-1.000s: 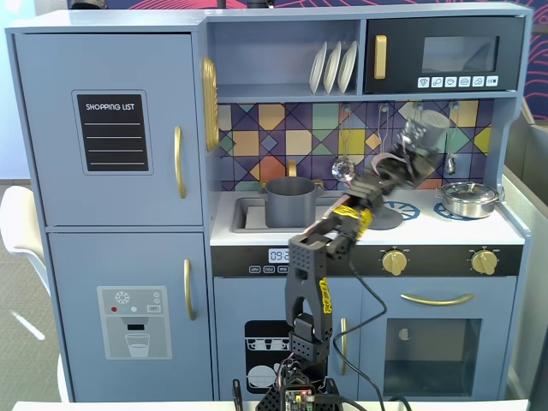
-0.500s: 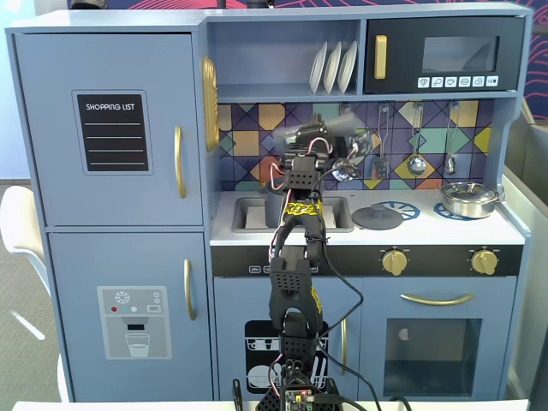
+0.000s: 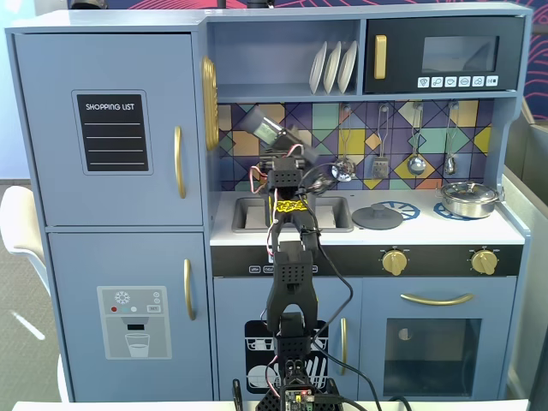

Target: Put salt in the gray recipient

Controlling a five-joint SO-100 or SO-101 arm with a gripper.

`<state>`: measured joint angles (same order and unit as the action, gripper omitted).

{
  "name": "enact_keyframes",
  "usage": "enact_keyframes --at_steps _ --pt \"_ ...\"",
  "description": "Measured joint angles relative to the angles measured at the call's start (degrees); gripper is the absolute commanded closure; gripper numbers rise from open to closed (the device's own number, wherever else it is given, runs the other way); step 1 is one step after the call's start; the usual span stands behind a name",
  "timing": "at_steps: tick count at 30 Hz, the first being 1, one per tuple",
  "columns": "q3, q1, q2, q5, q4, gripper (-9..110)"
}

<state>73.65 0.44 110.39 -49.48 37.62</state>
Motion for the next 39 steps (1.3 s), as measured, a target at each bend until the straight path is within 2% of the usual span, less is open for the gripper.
enact_keyframes --at_steps 4,14,21,32,39 --pt "-3.34 -2.02 -1.23 -7.03 0.0 101" --pt "-2.11 0.88 -1.23 -12.57 5.36 101" --pt "-0.35 0.79 -1.32 -13.89 5.62 101" --pt "-10.02 -6.94 -6.15 -13.89 0.44 101" --pt "-3.16 -5.45 -4.22 -13.89 0.53 101"
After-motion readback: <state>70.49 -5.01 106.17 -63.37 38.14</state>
